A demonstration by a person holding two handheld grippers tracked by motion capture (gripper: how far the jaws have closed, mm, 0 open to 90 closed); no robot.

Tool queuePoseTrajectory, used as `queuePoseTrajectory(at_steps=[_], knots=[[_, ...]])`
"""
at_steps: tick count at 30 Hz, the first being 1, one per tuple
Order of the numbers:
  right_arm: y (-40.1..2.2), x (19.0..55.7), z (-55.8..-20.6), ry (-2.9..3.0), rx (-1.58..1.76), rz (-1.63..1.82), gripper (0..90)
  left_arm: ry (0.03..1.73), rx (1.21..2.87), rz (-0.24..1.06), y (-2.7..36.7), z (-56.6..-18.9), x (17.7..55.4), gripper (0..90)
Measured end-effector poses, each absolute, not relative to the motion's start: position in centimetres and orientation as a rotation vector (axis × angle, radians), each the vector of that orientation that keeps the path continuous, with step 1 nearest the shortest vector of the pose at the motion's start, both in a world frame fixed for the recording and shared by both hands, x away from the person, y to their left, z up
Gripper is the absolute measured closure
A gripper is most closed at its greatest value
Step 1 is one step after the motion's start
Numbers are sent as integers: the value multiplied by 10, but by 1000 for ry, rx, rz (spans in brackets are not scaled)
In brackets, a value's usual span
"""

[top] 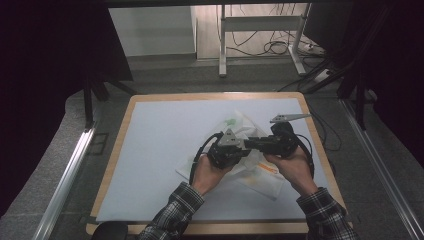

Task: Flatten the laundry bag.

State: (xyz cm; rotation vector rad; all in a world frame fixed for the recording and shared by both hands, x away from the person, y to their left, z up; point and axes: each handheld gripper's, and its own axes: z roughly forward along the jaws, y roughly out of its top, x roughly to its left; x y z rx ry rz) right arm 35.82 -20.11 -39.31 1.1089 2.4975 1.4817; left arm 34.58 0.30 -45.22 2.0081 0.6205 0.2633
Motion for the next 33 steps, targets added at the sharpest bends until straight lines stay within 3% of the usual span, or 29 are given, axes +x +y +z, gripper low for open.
queuePoseTrajectory(at_steps=[7,12,15,19,20,21,22,24,33], knots=[[-224,361,-390,2391,1101,1350,630,683,2020,249,23,-455,357,891],[-228,373,-411,2340,1026,1132,497,690,2030,256,32,-454,356,890],[-222,379,-419,2344,989,1072,488,688,2032,257,33,-453,356,890],[-209,390,-434,2316,949,955,578,687,2034,268,38,-451,356,890],[-205,395,-439,2301,963,920,708,695,2032,272,42,-450,359,890],[-205,395,-439,2301,963,920,708,695,2032,272,42,-450,359,890],[-205,399,-444,2315,997,908,842,713,2029,282,48,-449,362,890],[-209,402,-446,2332,1022,903,878,722,2023,291,52,-447,364,890],[-241,404,-439,2298,1152,913,886,853,2040,426,96,-434,393,890]])
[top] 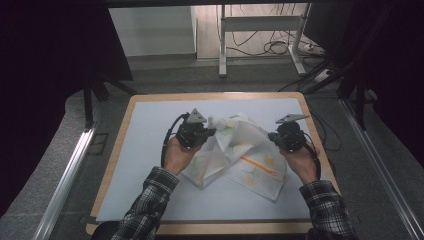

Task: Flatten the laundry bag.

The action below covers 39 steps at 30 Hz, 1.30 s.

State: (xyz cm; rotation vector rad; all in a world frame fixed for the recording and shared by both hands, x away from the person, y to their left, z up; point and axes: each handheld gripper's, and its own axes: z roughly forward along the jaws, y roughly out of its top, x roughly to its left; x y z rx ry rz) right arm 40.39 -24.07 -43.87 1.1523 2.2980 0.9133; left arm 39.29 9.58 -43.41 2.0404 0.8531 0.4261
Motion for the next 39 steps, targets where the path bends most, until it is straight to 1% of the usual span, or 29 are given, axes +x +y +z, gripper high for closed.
queuePoseTrajectory(at_steps=[3,4,8,14,19,20,21,22,23,24,25,26,27,28,29,31,33,34,35,36,38,39], knots=[[-256,405,-437,2271,1196,898,887,918,2039,483,117,-427,404,890],[-256,405,-437,2271,1196,898,887,918,2039,483,117,-427,404,890],[-272,407,-440,2249,1253,873,887,998,2032,540,142,-421,416,890],[-291,411,-449,2233,1330,854,886,1108,2050,598,169,-422,436,890],[-297,415,-456,2245,1382,871,875,1191,2075,588,181,-436,454,889],[-296,415,-458,2249,1380,875,844,1216,2102,573,180,-447,459,879],[-296,415,-458,2249,1380,875,844,1216,2102,573,180,-447,459,855],[-296,416,-459,2252,1384,875,813,1223,2112,568,179,-453,461,855],[-295,415,-459,2263,1390,880,771,1234,2120,517,179,-465,463,728],[-295,415,-459,2263,1390,880,771,1234,2120,517,179,-465,463,667],[-296,415,-459,2268,1382,880,752,1235,2130,518,180,-470,462,667],[-297,413,-458,2270,1383,885,730,1239,2127,516,181,-474,461,619],[-300,410,-456,2271,1387,886,712,1241,2123,513,182,-475,459,539],[-300,410,-456,2271,1387,886,712,1236,2114,505,184,-477,457,539],[-302,405,-454,2278,1379,897,699,1215,2101,493,188,-477,449,502],[-303,398,-453,2285,1358,908,689,1210,2095,483,190,-477,445,459],[-302,390,-451,2294,1334,929,680,1179,2084,488,193,-476,428,428],[-302,390,-451,2294,1334,929,680,1179,2084,488,193,-476,428,417],[-299,380,-450,2305,1308,957,673,1143,2078,486,193,-473,413,410],[-299,380,-450,2305,1308,957,673,1143,2078,486,193,-473,413,397],[-295,371,-449,2319,1285,988,672,1099,2079,487,190,-471,397,388],[-289,363,-449,2343,1259,1002,671,1055,2083,481,185,-469,381,367]])
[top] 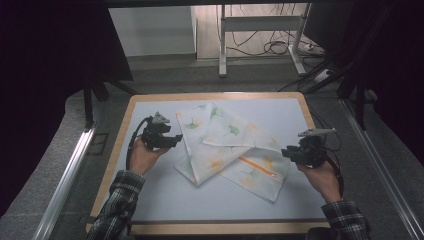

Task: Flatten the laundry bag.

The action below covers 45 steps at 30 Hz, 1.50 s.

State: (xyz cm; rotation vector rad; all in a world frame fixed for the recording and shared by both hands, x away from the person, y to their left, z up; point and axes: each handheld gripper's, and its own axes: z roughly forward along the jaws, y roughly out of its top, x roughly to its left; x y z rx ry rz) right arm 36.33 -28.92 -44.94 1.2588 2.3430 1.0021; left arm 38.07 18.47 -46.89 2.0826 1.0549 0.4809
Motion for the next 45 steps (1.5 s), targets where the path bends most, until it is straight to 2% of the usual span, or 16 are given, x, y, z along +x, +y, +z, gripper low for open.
queuePoseTrajectory(at_steps=[5,8,15,21,26,29,33,35,36,37,38,40,41,42,45], knots=[[-275,350,-454,2393,1219,1039,668,964,2086,443,167,-470,347,327],[-258,337,-462,2451,1177,1070,639,894,2078,352,149,-475,322,323],[-231,318,-480,2563,1105,1066,617,812,2100,283,118,-489,297,332],[-201,310,-497,2660,992,1022,622,778,2138,331,95,-502,289,295],[-180,313,-509,2681,904,971,535,798,2146,398,89,-509,291,275],[-174,314,-514,2681,874,922,521,813,2164,449,88,-512,292,267],[-168,313,-518,2652,822,872,569,839,2197,529,87,-518,296,247],[-169,312,-518,2647,826,878,694,858,2230,556,88,-523,300,304],[-168,312,-518,2651,829,874,759,857,2238,554,89,-524,301,364],[-168,312,-518,2651,829,874,759,857,2238,554,89,-524,301,422],[-167,314,-517,2663,837,863,866,862,2243,530,91,-525,304,500],[-166,315,-516,2673,856,850,892,861,2240,498,92,-524,305,716],[-166,315,-516,2673,856,850,892,872,2237,481,94,-524,307,716],[-166,316,-515,2681,858,839,895,876,2229,482,98,-520,310,873],[-164,315,-514,2683,830,815,897,882,2221,491,103,-513,313,892]])
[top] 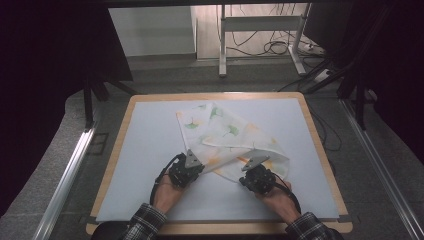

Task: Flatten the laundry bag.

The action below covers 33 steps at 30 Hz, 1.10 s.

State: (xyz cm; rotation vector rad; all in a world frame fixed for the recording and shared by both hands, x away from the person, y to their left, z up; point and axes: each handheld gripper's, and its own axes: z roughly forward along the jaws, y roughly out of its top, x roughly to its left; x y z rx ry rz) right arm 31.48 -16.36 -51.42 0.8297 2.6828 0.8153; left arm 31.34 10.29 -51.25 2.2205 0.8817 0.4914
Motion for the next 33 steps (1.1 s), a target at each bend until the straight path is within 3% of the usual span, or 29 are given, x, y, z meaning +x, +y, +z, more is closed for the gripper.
queuePoseTrajectory(at_steps=[10,15,17,19,20,21,24,27,33], knots=[[-183,284,-497,2826,785,921,897,964,2183,620,139,-475,350,891],[-202,267,-490,2859,791,913,895,1024,2215,521,141,-488,378,866],[-208,267,-489,2870,806,915,887,1030,2261,517,137,-499,381,760],[-216,271,-484,2845,846,998,843,1062,2238,482,140,-510,377,522],[-217,273,-481,2824,846,1006,821,1062,2238,482,140,-510,377,456],[-217,273,-481,2824,846,1006,821,1079,2220,471,143,-512,374,456],[-220,282,-473,2769,864,1031,774,1107,2193,434,153,-511,365,285],[-218,302,-464,2682,873,1034,719,1112,2162,398,162,-510,352,208],[-209,337,-461,2608,886,1013,666,1101,2169,368,169,-516,328,156]])
